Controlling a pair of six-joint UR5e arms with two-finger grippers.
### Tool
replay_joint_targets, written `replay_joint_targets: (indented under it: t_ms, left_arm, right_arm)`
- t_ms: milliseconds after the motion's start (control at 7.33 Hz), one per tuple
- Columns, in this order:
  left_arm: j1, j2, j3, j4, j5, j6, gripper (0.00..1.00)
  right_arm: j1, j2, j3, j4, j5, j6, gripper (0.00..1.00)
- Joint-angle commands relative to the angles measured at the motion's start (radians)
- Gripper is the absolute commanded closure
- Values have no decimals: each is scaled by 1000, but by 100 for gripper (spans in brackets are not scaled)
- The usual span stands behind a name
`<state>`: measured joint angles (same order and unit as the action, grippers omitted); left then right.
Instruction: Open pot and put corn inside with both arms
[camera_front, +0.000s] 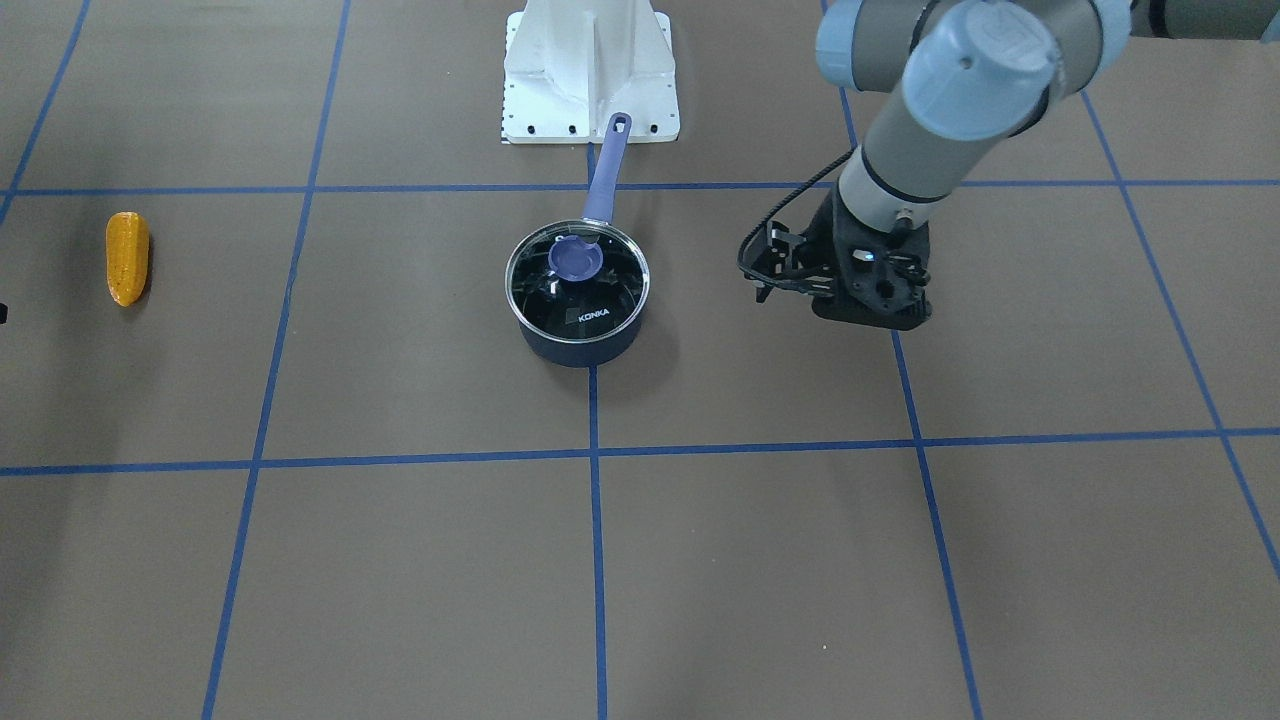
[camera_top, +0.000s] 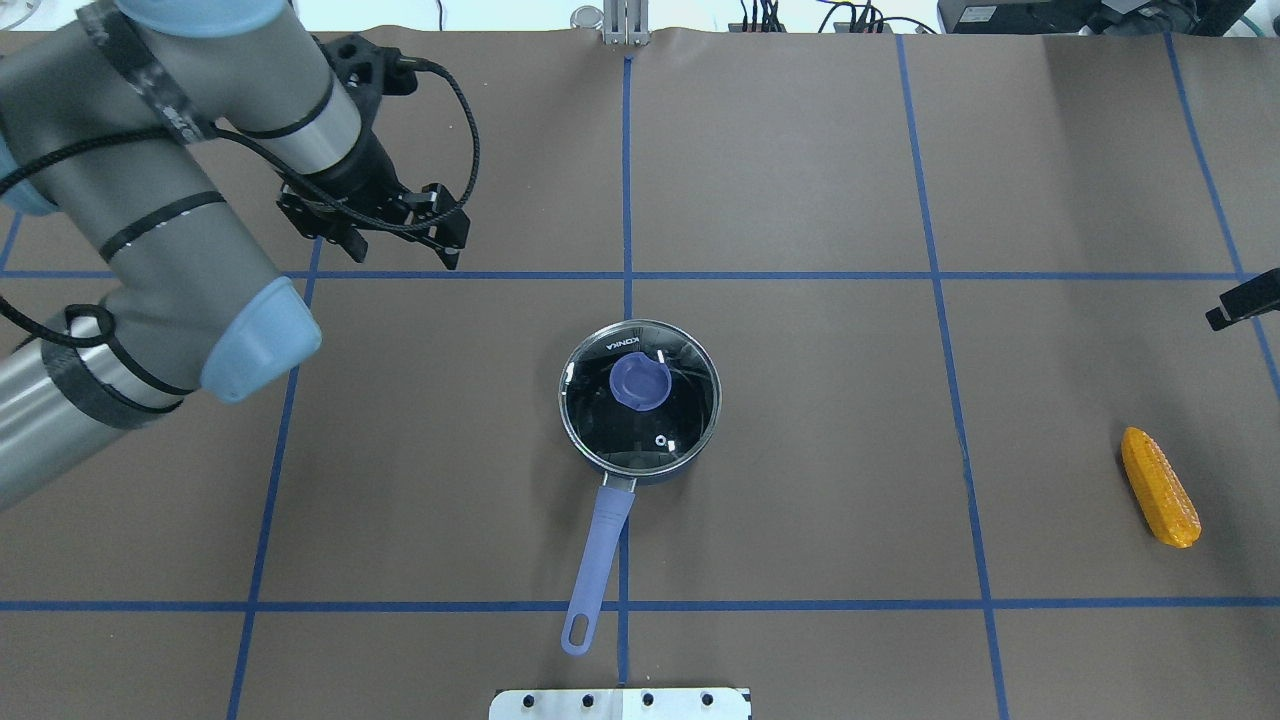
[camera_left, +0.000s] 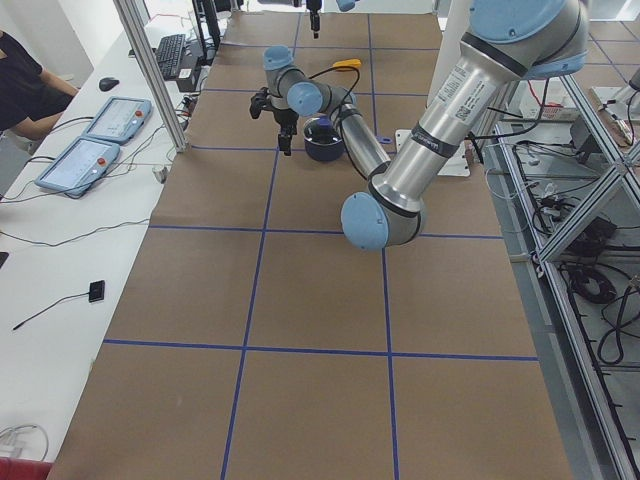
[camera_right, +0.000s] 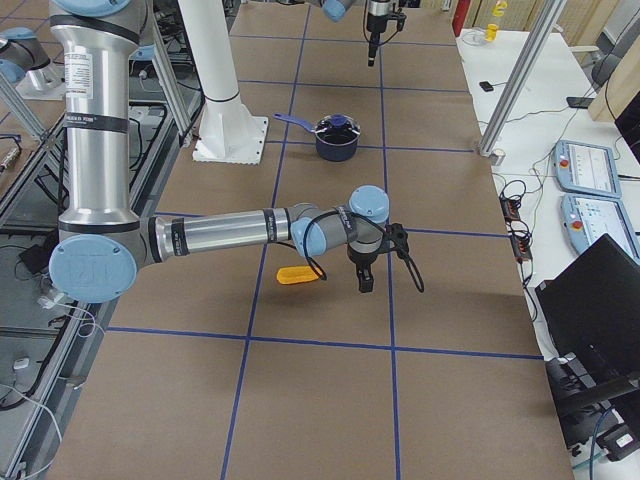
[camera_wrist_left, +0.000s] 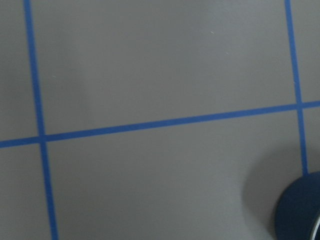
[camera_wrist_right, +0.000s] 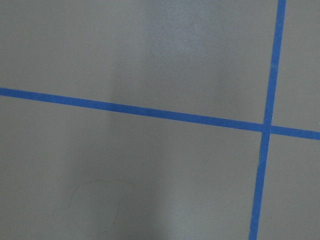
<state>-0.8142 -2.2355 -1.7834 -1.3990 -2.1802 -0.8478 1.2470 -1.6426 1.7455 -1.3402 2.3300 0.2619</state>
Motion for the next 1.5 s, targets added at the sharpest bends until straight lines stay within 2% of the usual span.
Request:
replay_joint_targets:
  t_ms: [0, 136, 273, 545, 1364]
  left_arm:
    - [88, -118, 41, 64, 91, -68, 0]
    - [108, -190, 82, 96, 98, -69, 0]
    - [157, -231, 119, 97, 132, -69, 0]
    - [201, -329, 224, 86, 169, -66, 0]
    - [271, -314, 269, -15, 160, -71, 0]
  right_arm:
    - [-47, -61, 61, 3, 3, 52, 0]
    - [-102, -66, 96, 1, 2, 147, 1]
    - [-130, -78, 106, 3, 0, 166, 1]
    - [-156, -155, 101, 97, 0, 163, 2]
    - [-201, -161, 98, 102, -9, 160, 1]
